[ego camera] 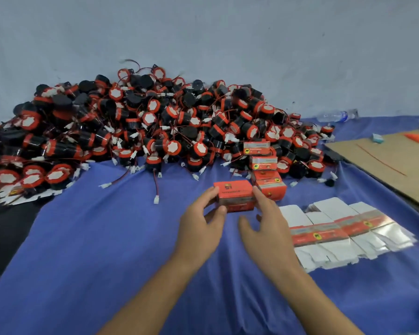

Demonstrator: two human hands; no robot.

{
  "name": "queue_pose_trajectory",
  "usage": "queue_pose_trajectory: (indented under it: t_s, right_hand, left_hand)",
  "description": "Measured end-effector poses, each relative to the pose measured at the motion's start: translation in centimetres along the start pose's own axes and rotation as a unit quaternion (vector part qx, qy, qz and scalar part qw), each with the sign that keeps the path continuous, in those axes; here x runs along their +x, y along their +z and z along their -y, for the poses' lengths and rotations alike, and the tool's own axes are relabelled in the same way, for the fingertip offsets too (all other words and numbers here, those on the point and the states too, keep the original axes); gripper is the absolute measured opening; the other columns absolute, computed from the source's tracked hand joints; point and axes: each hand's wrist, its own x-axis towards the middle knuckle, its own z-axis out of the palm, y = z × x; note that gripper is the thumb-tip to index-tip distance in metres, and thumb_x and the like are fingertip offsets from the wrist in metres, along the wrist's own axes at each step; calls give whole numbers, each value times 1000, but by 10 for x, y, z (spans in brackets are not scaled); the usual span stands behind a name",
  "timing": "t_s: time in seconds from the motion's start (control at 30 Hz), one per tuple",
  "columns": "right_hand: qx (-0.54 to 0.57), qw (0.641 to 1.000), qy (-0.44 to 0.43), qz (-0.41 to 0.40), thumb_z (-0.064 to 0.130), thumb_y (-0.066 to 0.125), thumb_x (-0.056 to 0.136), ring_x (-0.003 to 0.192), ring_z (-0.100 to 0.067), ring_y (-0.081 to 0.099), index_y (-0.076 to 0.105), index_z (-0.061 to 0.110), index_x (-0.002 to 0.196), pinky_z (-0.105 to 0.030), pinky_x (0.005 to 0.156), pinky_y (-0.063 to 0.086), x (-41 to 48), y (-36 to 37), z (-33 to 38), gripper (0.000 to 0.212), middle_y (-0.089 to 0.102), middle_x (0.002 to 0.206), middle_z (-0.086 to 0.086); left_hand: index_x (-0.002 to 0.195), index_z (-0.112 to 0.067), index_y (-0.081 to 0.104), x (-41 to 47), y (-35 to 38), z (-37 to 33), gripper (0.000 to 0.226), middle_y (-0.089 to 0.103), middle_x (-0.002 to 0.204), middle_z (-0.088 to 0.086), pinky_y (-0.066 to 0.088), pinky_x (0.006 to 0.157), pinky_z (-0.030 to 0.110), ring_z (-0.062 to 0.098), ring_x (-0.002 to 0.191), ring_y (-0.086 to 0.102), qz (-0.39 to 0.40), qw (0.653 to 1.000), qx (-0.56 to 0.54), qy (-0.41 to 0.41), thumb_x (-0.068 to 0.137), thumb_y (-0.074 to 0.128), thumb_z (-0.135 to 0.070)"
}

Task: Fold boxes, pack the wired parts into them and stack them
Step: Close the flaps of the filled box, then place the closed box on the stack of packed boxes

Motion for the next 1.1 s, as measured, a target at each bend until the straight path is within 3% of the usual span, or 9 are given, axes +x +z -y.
queue_pose_trajectory:
  t_s: [0.2,0.3,0.37,0.63,0.73,0.8,0.9,1.0,1.1]
  right_hand:
    - [-74,996,33,-45,8,53,84,69,6,59,59,40,114,-11,51,39,88,-40,-25,44,62,75,21]
    - [-168,984,48,-18,14,48,84,124,-13,53,56,28,134,-31,89,50,130,-44,-46,53,68,116,6]
    - [-236,966,104,22,12,47,87,151,-29,20,40,29,149,-49,107,42,151,-44,-62,65,52,148,1]
    - [-291,944,138,75,18,46,90,154,-30,13,25,31,153,-56,114,30,167,-39,-99,68,42,156,0]
    - [-265,946,139,123,11,44,92,155,-29,-1,4,34,160,-58,117,26,161,-48,-96,82,22,166,2]
    - [-205,965,128,99,4,47,92,151,-31,20,-6,37,159,-49,110,40,154,-57,-87,92,14,168,3]
    - [-114,982,148,-30,-5,46,89,71,-18,56,13,36,160,-21,51,47,125,-84,-79,89,63,113,-7]
    - [-170,971,160,-45,11,55,91,95,-23,64,52,27,142,-29,68,48,75,-111,-78,54,68,117,-4]
    - [-265,951,159,12,26,67,85,97,-17,59,69,25,122,-28,74,46,27,-124,-75,37,69,117,0]
  left_hand:
    - [142,-16,53,89,73,3,56,67,128,-9,47,104,25,3,120,61,104,994,-26,-4,91,53,7]
    - [147,-13,46,129,104,12,63,63,135,2,46,110,40,16,126,59,140,990,-11,-24,89,53,10]
    - [149,-16,43,149,118,22,65,61,137,3,46,109,43,20,127,57,166,985,11,-45,89,53,8]
    - [149,-24,42,165,130,44,64,60,137,3,50,103,41,24,122,59,227,963,135,-53,91,54,-1]
    - [160,-27,19,157,122,29,78,20,165,9,38,114,40,30,144,37,280,944,169,-51,95,59,-9]
    - [161,-28,8,145,114,15,85,5,168,9,36,116,40,28,148,31,247,954,168,-39,96,57,-6]
    - [149,-22,41,113,100,-3,61,48,149,1,47,102,27,17,132,50,113,986,125,-19,94,54,0]
    - [116,-27,61,59,91,-13,31,64,107,-12,50,70,17,7,96,65,129,983,111,-64,90,61,-10]
    - [112,-28,60,4,97,-20,25,62,101,-12,54,69,22,5,87,64,206,965,126,-97,88,65,-23]
